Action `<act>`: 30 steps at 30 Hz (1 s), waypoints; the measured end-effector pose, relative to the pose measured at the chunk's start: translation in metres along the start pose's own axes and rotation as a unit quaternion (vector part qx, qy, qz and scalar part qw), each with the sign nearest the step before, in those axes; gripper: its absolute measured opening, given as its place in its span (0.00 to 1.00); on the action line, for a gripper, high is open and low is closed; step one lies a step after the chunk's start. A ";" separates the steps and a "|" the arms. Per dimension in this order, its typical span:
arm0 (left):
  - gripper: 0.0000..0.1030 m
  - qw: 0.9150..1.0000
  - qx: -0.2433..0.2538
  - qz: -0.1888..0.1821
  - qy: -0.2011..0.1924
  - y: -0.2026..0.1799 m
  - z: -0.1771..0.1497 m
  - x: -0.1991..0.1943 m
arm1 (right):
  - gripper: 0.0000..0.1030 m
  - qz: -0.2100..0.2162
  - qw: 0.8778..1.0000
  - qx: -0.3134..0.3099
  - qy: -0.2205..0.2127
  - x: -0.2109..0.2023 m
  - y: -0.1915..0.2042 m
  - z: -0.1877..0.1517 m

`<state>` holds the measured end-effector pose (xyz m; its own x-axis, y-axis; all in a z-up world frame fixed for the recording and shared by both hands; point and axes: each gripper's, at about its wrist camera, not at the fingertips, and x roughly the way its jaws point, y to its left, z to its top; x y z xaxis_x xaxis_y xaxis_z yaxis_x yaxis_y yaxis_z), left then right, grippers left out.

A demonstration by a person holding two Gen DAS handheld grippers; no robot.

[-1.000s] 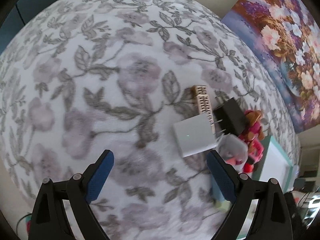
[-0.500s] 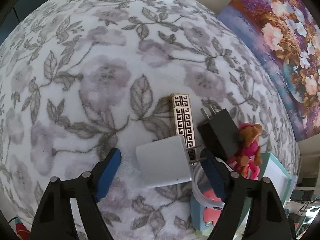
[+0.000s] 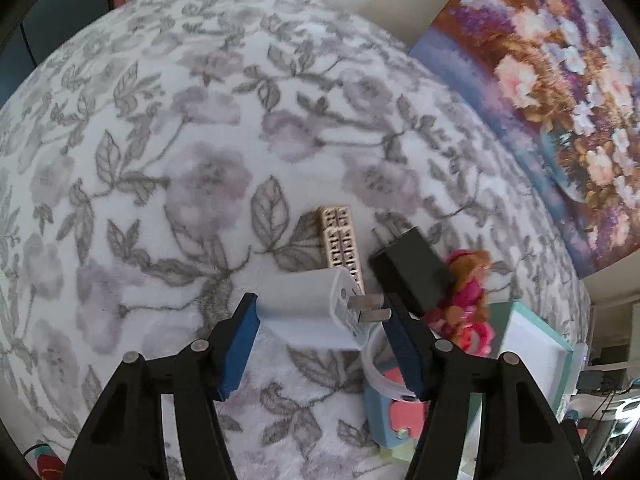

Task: Organize rigid objects
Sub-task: 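Grasp the white charger plug with the left gripper while the right gripper carries the toy, then lower both held objects into the tray and open both grippers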

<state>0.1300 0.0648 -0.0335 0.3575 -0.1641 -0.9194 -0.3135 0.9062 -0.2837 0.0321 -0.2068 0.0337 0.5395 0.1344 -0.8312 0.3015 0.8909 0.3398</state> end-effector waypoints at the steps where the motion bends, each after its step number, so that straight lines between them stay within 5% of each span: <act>1: 0.62 1.000 0.004 -0.003 -0.010 -0.003 0.000 -0.008 | 0.43 0.001 1.000 0.002 -0.004 -0.003 -0.001 0.001; 9: 0.62 0.996 0.058 -0.031 -0.055 -0.039 -0.017 -0.050 | 0.43 -0.008 0.999 0.021 -0.028 -0.018 -0.020 0.010; 30: 0.62 0.967 0.252 -0.029 -0.018 -0.176 -0.113 -0.029 | 0.43 -0.103 0.986 0.116 -0.063 -0.046 -0.139 0.024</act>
<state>0.0752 -0.1337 0.0122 0.3945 -0.2151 -0.8934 0.1739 0.9721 -0.1572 -0.0156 -0.3469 0.0351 0.5366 -0.1069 -0.8371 0.5790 0.7682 0.2731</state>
